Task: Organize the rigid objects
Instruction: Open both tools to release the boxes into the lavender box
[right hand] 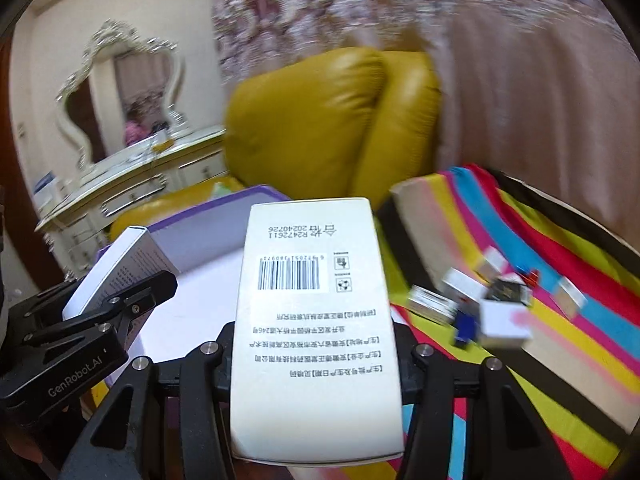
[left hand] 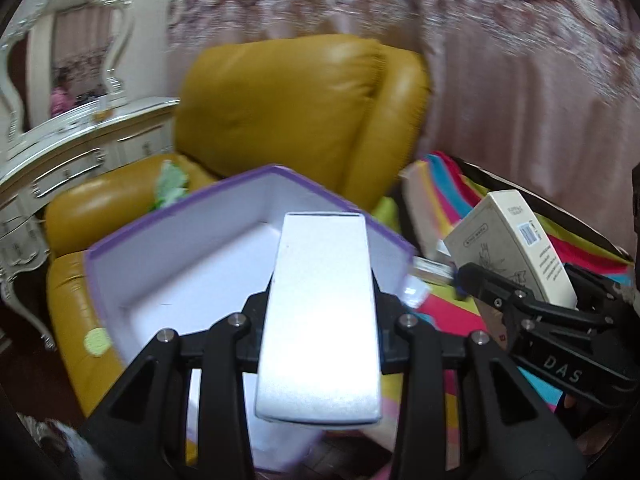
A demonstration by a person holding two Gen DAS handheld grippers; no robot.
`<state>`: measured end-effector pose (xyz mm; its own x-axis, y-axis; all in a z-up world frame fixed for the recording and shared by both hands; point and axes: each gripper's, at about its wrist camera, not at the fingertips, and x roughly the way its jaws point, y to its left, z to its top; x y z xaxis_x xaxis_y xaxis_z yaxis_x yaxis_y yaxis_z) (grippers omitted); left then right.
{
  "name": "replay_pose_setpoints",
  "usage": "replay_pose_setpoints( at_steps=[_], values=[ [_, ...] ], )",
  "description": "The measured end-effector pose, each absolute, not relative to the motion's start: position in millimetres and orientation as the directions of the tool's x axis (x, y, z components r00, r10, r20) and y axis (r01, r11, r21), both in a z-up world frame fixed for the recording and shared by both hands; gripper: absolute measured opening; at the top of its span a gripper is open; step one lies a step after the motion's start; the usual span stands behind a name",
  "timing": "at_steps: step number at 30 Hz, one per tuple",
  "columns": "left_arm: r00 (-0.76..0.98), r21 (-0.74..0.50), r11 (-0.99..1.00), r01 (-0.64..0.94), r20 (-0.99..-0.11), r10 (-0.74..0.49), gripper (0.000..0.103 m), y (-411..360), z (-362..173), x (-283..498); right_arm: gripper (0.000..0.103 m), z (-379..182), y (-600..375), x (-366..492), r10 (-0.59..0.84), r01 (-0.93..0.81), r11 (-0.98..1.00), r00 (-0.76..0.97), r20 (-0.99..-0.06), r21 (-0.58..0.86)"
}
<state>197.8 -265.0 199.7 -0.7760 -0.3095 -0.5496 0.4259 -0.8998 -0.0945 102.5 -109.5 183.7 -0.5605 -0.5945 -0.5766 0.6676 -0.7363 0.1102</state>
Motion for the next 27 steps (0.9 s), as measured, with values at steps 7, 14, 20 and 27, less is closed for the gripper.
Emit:
replay_pose_setpoints(
  at_steps=[7,14,20,27],
  values=[
    [-0.685,-0.055,-0.801,0.597,-0.555,-0.472,0.04,-318,196,208,0.053,175,-186,79,-0.634,0.742,-0.659,-0.461,-0.621,0.122],
    [-0.549,0.011,-0.653,0.757,-0.529,-0.647,0.086,-342,189,218,0.057,148,-225,60,-0.696,0.773,-0.569,-0.272,-0.665,0.28],
    [-0.691,-0.041,-0.718,0.695,-0.315,-0.651,0.092,-291,209,224,0.063,145,-155,42,-0.784,0.695,-0.58,-0.334,-0.523,0.425],
    [-0.922,0.043,-0.938,0.344,-0.173,-0.346,0.097,-182,196,197,0.065,95,-15,-10,-0.574,0.412,-0.818,-0.552,-0.605,0.401]
  ],
)
